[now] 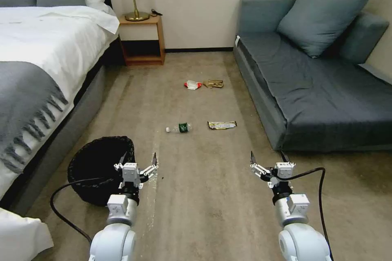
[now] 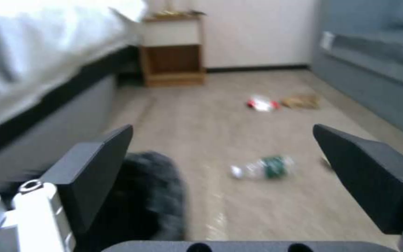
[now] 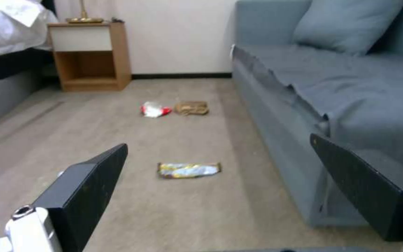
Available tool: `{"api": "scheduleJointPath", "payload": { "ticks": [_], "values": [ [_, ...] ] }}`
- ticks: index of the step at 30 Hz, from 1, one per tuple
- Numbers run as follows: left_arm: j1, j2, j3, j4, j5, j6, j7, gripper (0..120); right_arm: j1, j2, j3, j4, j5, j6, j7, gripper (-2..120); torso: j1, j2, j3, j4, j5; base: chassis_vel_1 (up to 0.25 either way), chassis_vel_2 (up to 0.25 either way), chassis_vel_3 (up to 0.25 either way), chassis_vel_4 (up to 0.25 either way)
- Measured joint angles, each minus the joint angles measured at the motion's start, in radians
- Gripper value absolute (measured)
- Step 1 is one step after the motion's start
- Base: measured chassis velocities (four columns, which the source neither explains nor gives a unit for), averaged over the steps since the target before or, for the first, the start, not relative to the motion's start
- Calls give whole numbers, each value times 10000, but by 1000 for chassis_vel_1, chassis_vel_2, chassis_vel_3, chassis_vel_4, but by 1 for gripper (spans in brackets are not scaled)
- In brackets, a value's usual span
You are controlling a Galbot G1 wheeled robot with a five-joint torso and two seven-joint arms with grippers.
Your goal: Pick up the trash bin, then pick up the garbage on the floor and place it into the trash bin.
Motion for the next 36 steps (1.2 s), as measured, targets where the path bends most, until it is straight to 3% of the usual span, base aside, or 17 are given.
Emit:
{"api": "scheduleJointPath", "payload": {
  "ticks": [2,6,12,14,15,17,20,22,33,36],
  "values": [
    [96,81,-222,-255,-358,112,-201,95,-146,-102,-41,302,218,-332,8,100,0,0,0,1,-2,0,0,0,0],
    [440,379,-1101,-1257,-1719,545,-988,96,-817,-563,-219,1684,1207,-1800,60,100,0,0,0,1,-3,0,0,0,0],
    [774,701,-1914,-2190,-3000,924,-1690,95,-1509,-1048,-407,3135,2244,-3340,105,100,0,0,0,-1,-9,0,0,0,0],
    [869,825,-2111,-2351,-3235,975,-1812,95,-1549,-1073,-407,3185,2305,-3400,113,100,0,0,0,0,-15,0,0,0,0],
    [987,981,-2344,-2584,-3538,1031,-1956,95,-1483,-1185,-384,3089,2620,-3193,-37,100,-1,1,-1,-8,1,0,0,0,0],
    [1274,1336,-2864,-3061,-4220,1183,-2288,94,-1223,-1579,-329,2811,3034,-2754,-228,100,0,0,0,5,0,0,0,0,0],
    [1474,1566,-3182,-3253,-4520,1255,-2529,94,-1142,-1693,-339,2641,3120,-2514,-257,100,0,0,-1,5,8,0,0,0,0],
    [1523,1638,-3232,-3243,-4563,1285,-2602,94,-1119,-1730,-340,2485,3122,-2265,-250,100,0,0,0,1,-9,0,0,0,0],
    [1447,1818,-3312,-2829,-4370,1428,-2857,93,-1066,-1809,-305,2119,3077,-1866,-209,100,0,0,0,0,0,0,0,0,0],
    [1330,2026,-3327,-2705,-4684,1906,-3233,94,-1017,-1789,-351,2025,3027,-1828,-220,100,0,0,0,1,-1,0,0,0,0]
  ]
}}
